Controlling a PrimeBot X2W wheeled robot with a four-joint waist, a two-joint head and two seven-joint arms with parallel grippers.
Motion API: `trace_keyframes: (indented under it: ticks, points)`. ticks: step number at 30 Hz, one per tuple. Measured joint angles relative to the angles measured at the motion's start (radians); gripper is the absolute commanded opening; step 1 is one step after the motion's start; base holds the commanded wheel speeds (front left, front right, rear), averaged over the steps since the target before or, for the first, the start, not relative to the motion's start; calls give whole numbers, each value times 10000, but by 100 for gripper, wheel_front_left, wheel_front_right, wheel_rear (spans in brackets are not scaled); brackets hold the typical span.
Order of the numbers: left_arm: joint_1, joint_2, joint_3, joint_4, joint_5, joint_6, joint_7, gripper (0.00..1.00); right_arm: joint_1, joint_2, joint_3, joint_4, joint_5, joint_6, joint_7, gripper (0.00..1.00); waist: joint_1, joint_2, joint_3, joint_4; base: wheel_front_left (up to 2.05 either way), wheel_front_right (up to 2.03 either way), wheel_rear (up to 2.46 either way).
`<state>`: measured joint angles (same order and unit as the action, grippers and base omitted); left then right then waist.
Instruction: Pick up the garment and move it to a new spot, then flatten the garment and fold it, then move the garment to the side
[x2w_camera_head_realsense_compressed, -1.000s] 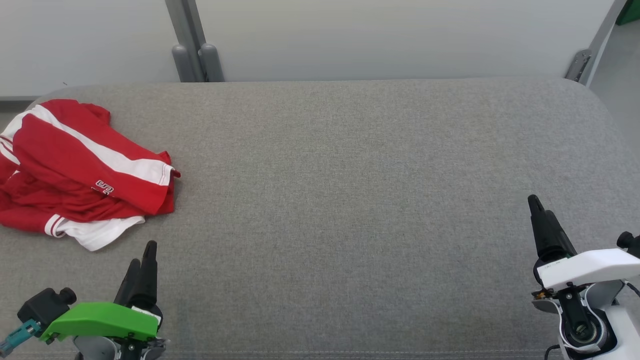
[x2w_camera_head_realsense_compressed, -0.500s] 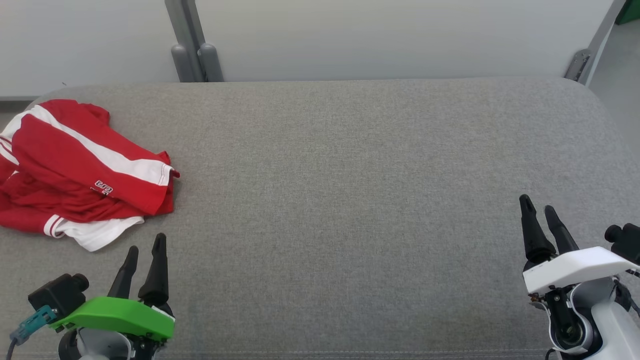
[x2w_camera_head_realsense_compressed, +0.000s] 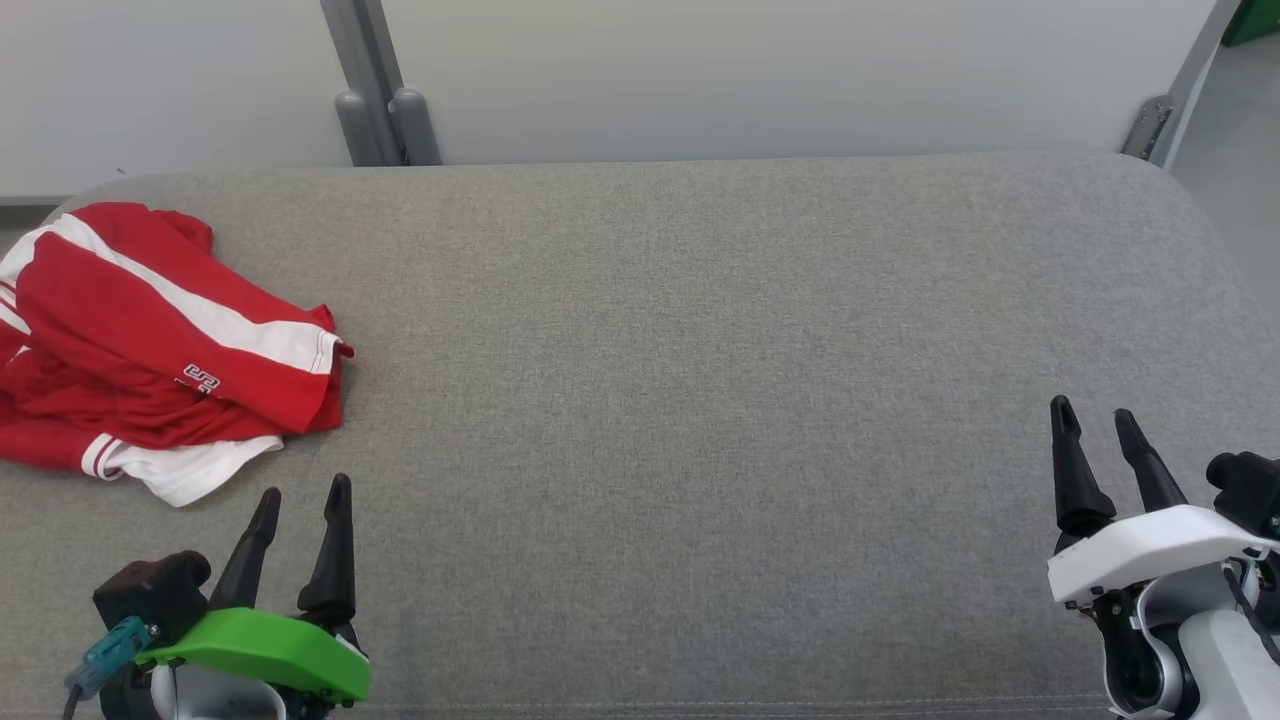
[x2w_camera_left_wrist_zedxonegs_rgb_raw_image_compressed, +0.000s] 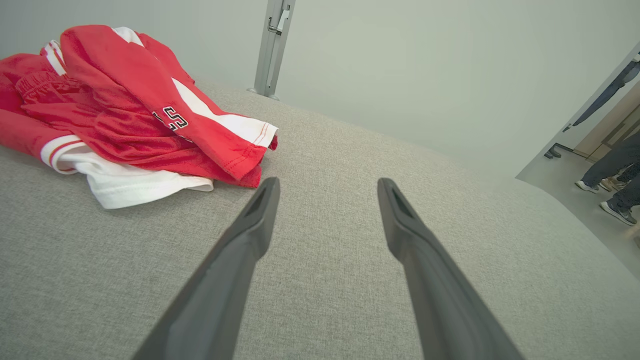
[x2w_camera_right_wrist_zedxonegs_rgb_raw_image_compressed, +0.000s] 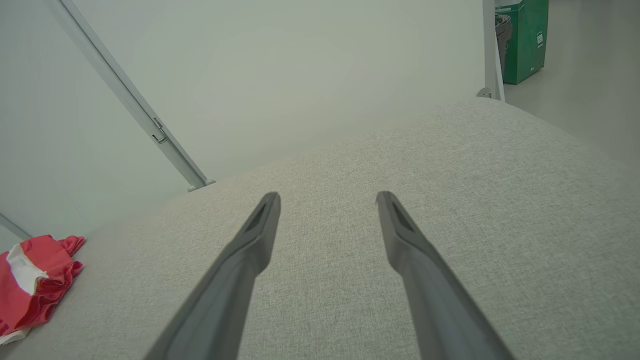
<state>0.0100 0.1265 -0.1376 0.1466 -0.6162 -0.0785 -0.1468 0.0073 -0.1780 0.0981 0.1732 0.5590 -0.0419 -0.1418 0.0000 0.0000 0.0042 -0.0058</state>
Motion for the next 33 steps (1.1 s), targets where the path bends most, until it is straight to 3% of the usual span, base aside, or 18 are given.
trace_keyframes:
  ticks: [29,33]
  points:
    - [328,151,-291,-633,4470,-8,-1022,100,205,-339,357,-397,-4059,-602,-1083,100,0,0,21,-58,0,0,0]
    - [329,151,-282,-648,4554,-21,-1022,100,220,-355,299,-403,-4102,-648,-1083,100,0,0,11,-80,0,0,0]
